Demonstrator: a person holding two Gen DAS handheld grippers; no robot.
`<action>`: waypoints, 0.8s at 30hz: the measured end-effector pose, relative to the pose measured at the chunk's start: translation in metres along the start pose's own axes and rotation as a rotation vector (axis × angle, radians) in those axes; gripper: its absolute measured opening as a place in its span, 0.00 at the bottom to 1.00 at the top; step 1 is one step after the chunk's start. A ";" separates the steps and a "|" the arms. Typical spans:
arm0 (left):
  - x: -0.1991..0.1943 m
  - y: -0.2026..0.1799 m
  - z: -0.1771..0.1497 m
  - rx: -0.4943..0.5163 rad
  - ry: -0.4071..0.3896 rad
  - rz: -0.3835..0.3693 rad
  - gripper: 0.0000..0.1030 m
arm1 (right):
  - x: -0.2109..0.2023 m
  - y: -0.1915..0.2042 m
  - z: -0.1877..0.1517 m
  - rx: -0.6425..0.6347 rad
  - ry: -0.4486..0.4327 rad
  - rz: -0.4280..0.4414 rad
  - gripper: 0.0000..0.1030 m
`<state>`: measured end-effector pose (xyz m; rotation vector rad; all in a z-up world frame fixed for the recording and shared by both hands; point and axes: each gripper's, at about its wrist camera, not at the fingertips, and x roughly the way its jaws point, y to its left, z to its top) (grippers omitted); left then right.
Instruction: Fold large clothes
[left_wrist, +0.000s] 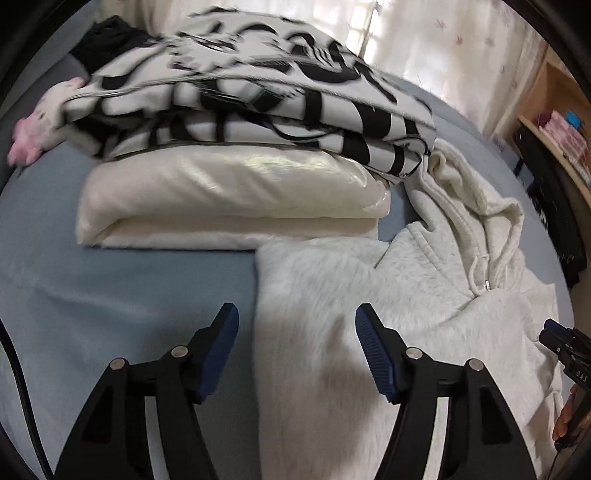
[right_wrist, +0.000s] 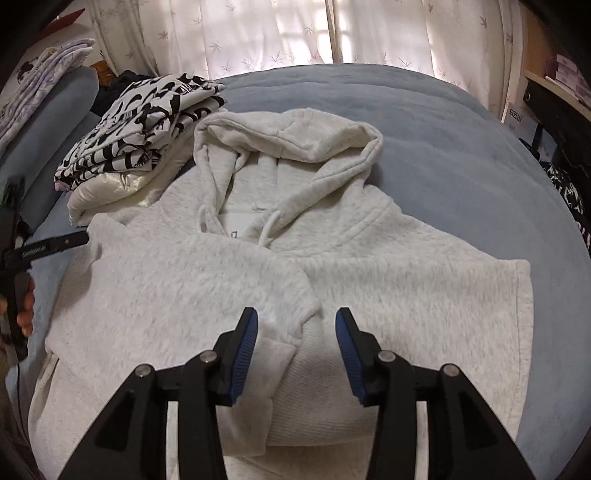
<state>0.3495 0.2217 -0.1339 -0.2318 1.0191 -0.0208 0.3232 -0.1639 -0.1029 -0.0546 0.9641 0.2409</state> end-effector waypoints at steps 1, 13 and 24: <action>0.008 -0.004 0.004 0.009 0.011 0.005 0.62 | 0.003 -0.001 -0.002 0.004 0.008 0.002 0.43; -0.022 -0.014 -0.001 0.096 -0.308 -0.031 0.13 | 0.017 -0.006 -0.012 -0.005 0.015 0.018 0.43; 0.027 -0.002 0.003 0.125 -0.200 0.090 0.17 | 0.032 -0.004 -0.012 -0.003 0.010 -0.025 0.49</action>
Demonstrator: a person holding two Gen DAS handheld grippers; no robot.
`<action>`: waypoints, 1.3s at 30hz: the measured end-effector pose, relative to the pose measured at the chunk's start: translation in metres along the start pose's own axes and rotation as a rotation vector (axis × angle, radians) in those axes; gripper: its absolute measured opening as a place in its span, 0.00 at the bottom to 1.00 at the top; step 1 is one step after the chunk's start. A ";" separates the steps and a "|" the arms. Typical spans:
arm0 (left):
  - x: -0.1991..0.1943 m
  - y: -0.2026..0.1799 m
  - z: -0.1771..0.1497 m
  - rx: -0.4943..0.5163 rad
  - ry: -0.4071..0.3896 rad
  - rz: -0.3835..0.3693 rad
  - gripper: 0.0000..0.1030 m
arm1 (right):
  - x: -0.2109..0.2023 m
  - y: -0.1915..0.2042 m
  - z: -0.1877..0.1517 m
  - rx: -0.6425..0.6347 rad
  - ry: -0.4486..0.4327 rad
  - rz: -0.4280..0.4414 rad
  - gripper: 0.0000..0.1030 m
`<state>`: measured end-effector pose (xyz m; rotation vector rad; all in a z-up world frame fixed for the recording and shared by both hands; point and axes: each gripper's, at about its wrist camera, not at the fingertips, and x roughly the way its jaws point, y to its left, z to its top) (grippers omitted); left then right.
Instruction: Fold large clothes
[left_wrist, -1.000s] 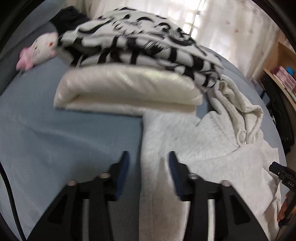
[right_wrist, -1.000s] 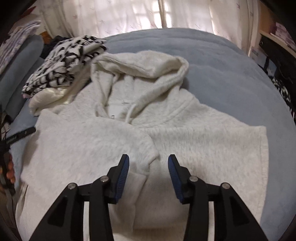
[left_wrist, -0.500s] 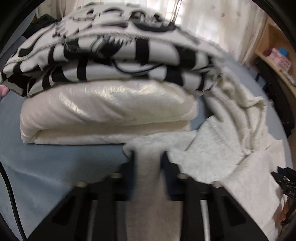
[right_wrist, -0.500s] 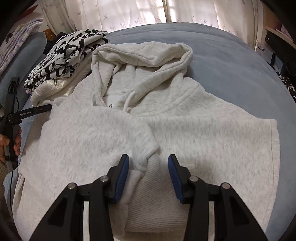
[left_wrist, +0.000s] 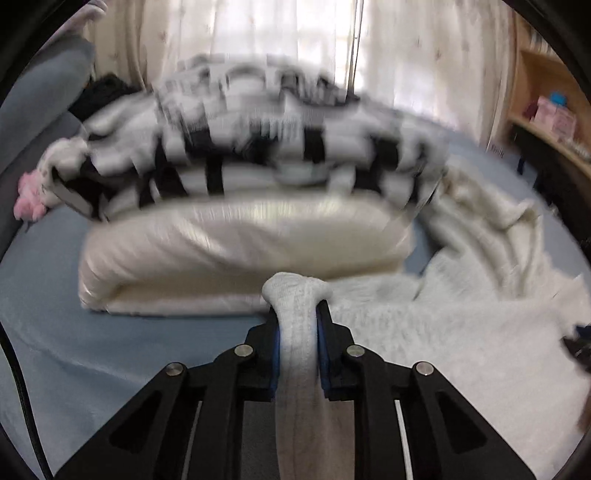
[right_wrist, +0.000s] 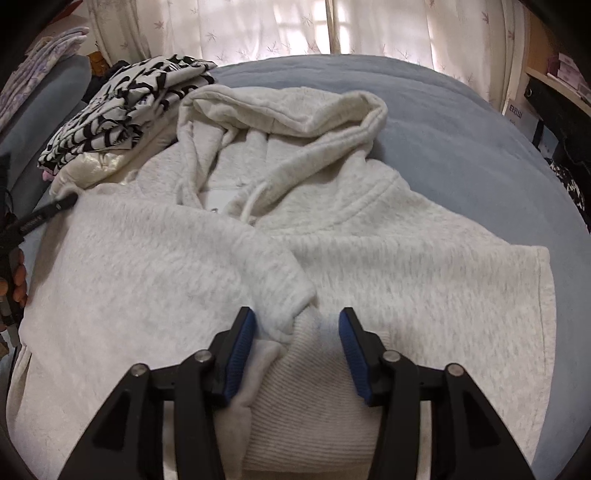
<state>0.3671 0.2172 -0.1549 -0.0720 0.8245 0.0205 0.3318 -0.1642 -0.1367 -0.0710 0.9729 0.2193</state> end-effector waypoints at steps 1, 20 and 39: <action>0.006 -0.003 -0.003 0.021 0.017 0.018 0.20 | -0.001 -0.002 0.001 0.008 0.005 0.008 0.49; -0.103 -0.073 -0.057 -0.115 0.183 -0.039 0.52 | -0.075 0.027 -0.030 0.120 -0.054 0.085 0.49; -0.079 -0.053 -0.105 -0.147 0.187 0.128 0.52 | -0.063 -0.004 -0.055 0.100 -0.021 -0.017 0.65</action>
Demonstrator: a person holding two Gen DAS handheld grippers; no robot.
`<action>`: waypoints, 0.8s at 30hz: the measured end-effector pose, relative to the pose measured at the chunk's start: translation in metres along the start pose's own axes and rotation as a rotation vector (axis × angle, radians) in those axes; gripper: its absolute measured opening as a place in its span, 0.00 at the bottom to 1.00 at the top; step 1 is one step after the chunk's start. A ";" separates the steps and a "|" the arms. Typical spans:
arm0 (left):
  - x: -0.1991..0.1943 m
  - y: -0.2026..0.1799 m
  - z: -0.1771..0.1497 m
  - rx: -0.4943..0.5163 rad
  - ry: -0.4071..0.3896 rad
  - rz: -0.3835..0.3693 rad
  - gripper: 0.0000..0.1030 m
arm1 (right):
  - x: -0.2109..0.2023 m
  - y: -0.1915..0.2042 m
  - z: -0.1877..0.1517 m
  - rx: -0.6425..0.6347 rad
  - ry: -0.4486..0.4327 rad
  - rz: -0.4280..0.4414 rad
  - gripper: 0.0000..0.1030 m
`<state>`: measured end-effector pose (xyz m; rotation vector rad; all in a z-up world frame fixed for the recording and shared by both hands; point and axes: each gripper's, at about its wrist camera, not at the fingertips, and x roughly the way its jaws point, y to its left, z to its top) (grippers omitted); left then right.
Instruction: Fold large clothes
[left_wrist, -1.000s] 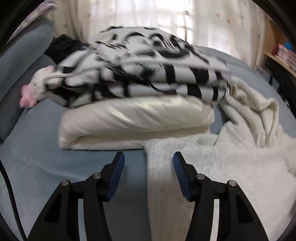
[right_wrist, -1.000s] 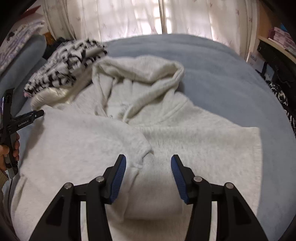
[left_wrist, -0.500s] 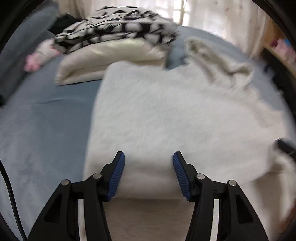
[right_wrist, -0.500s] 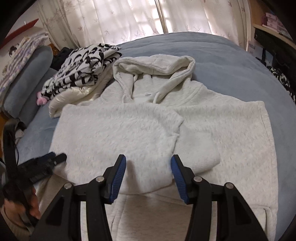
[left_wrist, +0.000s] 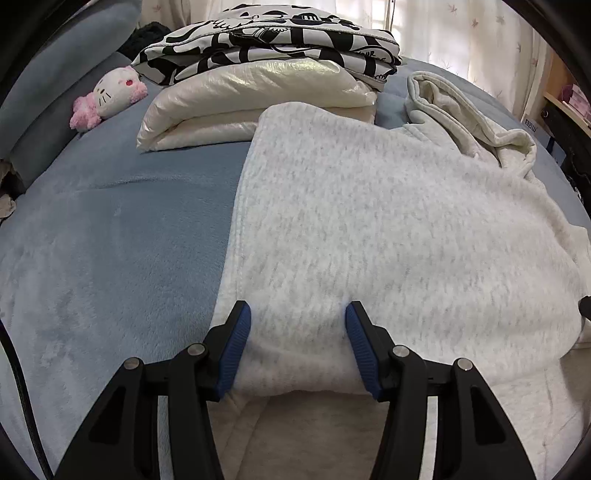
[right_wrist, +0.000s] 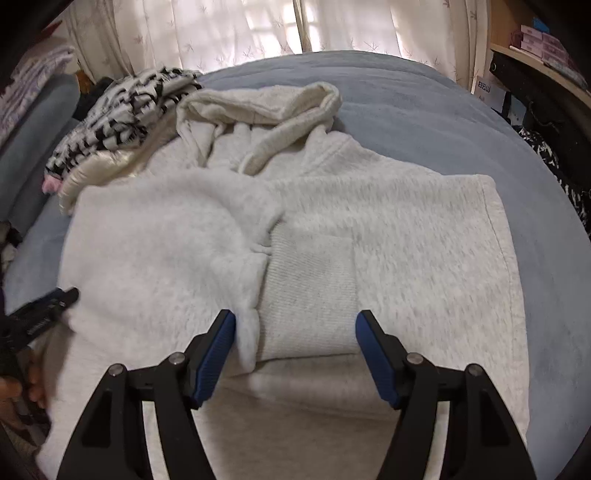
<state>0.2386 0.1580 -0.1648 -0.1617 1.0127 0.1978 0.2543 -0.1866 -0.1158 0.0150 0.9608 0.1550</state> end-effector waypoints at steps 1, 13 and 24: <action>-0.003 0.000 0.002 -0.002 0.012 -0.003 0.52 | -0.006 -0.001 0.000 0.002 -0.017 0.006 0.65; -0.040 -0.096 0.039 0.113 -0.059 -0.131 0.52 | -0.005 0.027 0.035 -0.003 -0.089 0.089 0.22; 0.025 -0.134 0.039 0.121 -0.055 -0.128 0.57 | 0.068 0.024 0.043 -0.061 -0.039 -0.030 0.00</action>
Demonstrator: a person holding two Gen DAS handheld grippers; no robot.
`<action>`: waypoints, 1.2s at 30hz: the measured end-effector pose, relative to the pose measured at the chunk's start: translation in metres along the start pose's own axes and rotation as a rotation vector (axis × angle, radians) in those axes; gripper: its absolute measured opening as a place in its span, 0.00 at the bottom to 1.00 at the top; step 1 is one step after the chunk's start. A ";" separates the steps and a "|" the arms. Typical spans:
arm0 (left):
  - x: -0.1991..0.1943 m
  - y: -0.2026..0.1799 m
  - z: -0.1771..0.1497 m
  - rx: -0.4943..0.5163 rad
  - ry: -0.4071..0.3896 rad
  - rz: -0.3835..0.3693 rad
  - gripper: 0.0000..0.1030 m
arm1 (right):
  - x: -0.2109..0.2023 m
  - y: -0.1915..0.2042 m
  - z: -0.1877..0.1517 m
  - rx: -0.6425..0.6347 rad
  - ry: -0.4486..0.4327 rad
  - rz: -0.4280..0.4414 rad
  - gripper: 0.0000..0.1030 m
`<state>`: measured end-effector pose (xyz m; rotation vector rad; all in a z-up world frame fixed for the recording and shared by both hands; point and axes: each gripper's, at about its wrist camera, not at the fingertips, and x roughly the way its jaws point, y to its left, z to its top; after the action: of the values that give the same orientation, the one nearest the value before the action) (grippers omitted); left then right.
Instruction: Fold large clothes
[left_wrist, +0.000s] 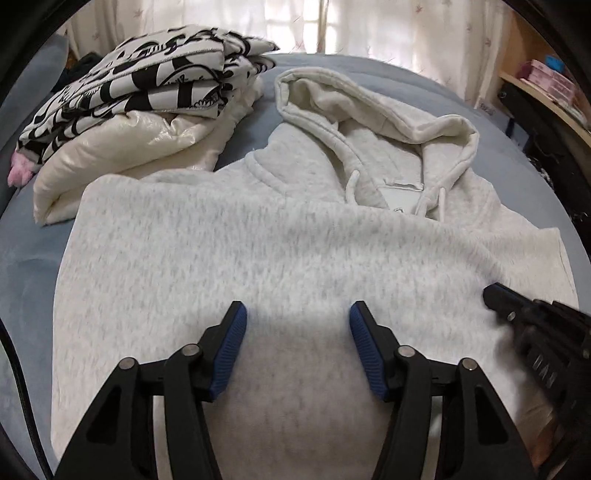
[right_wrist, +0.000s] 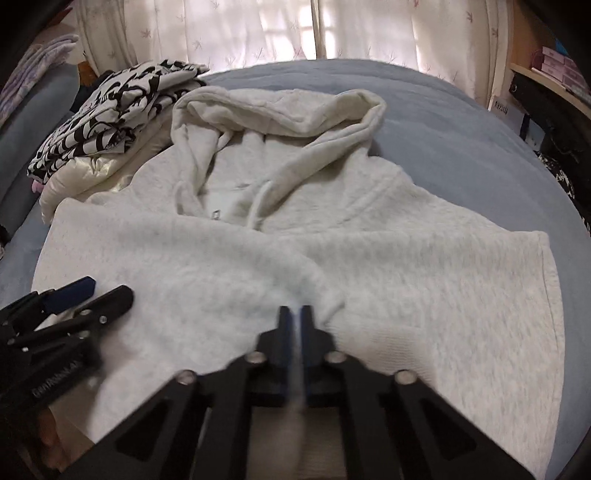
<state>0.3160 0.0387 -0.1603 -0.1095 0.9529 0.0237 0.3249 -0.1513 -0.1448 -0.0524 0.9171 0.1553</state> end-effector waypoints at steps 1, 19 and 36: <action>0.000 0.002 -0.002 0.009 -0.007 -0.018 0.58 | -0.001 -0.003 -0.001 0.007 0.000 0.014 0.00; -0.006 0.006 0.004 0.028 0.011 -0.073 0.65 | -0.001 -0.007 -0.002 0.020 0.015 0.071 0.00; 0.025 0.005 0.138 0.055 0.047 -0.039 0.67 | -0.024 -0.067 0.105 0.119 0.043 0.149 0.39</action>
<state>0.4421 0.0575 -0.1015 -0.0780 0.9970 -0.0413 0.4040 -0.2086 -0.0633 0.1237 0.9720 0.2379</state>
